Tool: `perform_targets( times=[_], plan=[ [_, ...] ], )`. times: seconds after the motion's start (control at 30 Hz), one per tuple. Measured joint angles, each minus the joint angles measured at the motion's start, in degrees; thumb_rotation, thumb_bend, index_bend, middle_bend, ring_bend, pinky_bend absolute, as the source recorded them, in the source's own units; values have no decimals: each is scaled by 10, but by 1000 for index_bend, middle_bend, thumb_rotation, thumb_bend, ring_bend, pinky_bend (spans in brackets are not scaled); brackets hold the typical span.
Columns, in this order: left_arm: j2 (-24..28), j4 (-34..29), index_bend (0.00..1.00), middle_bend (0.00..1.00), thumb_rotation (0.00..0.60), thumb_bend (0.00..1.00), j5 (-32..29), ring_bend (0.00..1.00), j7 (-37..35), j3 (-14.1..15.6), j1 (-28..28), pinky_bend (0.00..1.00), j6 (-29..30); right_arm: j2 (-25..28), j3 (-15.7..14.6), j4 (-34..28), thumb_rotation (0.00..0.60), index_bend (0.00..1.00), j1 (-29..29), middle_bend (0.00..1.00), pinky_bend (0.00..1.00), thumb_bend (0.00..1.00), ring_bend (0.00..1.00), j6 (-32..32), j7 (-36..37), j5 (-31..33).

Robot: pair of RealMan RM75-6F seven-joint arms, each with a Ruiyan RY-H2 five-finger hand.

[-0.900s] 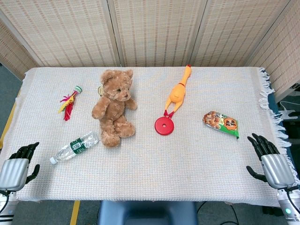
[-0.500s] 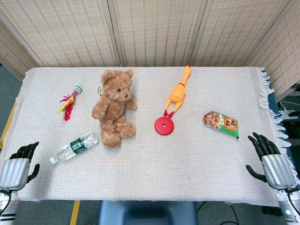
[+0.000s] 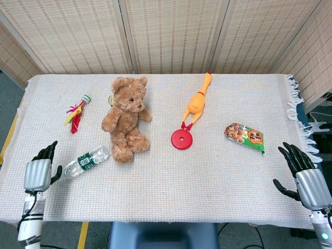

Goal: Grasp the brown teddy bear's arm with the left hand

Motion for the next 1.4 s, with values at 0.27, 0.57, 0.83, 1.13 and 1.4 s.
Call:
perform_targets(
  times=[0.27, 0.57, 0.83, 1.13, 1.4],
  plan=[
    [-108, 94, 0, 126, 600, 424, -62, 187, 6, -72, -85, 379, -40, 17, -6, -3, 600, 0, 10, 0, 141, 152, 0, -16, 39, -3],
    [-195, 227, 7, 131, 600, 421, -120, 187, -1, -131, -162, 353, -71, 30, -15, -7, 600, 0, 17, 0, 141, 152, 0, -32, 57, -7],
    [-235, 254, 46, 152, 600, 415, -174, 195, -18, -181, -215, 352, -94, 31, -16, -9, 600, 0, 21, 0, 141, 152, 0, -42, 56, -2],
    [-233, 183, 109, 195, 600, 403, -233, 221, -2, -214, -238, 369, -96, 34, -19, -12, 600, 0, 24, 0, 141, 152, 0, -49, 58, 0],
    [-244, 176, 206, 268, 600, 390, -257, 271, -9, -235, -263, 405, -76, 35, -20, -14, 600, 0, 28, 0, 142, 152, 0, -58, 57, 3]
  ],
)
